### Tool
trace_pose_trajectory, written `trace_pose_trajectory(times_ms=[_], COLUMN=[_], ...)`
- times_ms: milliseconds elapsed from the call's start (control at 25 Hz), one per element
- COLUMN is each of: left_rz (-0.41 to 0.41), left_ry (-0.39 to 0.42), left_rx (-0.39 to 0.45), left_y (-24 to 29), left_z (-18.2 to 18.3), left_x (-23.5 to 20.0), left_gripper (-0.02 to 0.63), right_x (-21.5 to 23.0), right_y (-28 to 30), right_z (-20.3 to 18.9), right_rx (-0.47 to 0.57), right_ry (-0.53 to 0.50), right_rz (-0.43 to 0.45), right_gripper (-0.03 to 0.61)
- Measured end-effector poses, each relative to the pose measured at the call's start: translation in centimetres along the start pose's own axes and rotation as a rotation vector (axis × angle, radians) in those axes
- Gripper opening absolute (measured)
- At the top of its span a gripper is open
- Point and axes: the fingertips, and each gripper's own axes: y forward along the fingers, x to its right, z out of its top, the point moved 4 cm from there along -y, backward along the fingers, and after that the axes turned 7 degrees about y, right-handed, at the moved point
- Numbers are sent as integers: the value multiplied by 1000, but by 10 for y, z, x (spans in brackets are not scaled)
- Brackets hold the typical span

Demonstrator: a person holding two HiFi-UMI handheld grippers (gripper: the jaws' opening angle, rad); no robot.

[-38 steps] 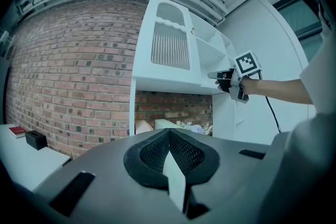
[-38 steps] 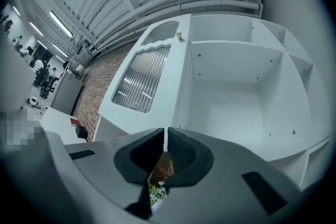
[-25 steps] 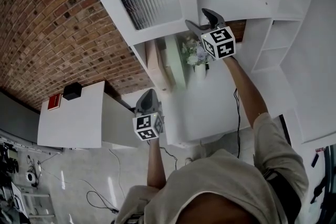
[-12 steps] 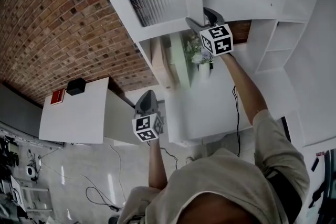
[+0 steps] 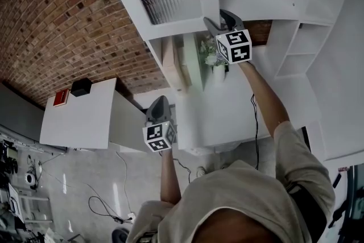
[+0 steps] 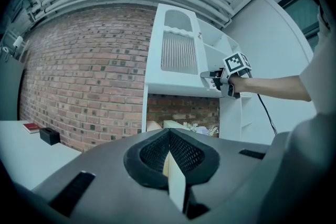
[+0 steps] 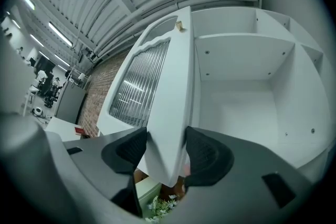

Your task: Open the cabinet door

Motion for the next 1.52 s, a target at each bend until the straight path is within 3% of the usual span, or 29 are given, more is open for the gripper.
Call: trace_pose_trajectory(times_ms=[760,1040,1520], left_rz=[42,102,128], left_ry=[-7,-7,-1], left_rx=[-24,-40,-15], left_y=[-46,-80,-124], left_z=[-6,-12,-12], left_x=[25,20,4], left_gripper=[28,28,28], right_x=[-20,-30,-59], right_y=[-42,-61,-88], right_z=[13,17,21], right_rx=[5,9,11], right_ry=[23,24,34], right_rz=[51,77,55], right_gripper=[167,144,121])
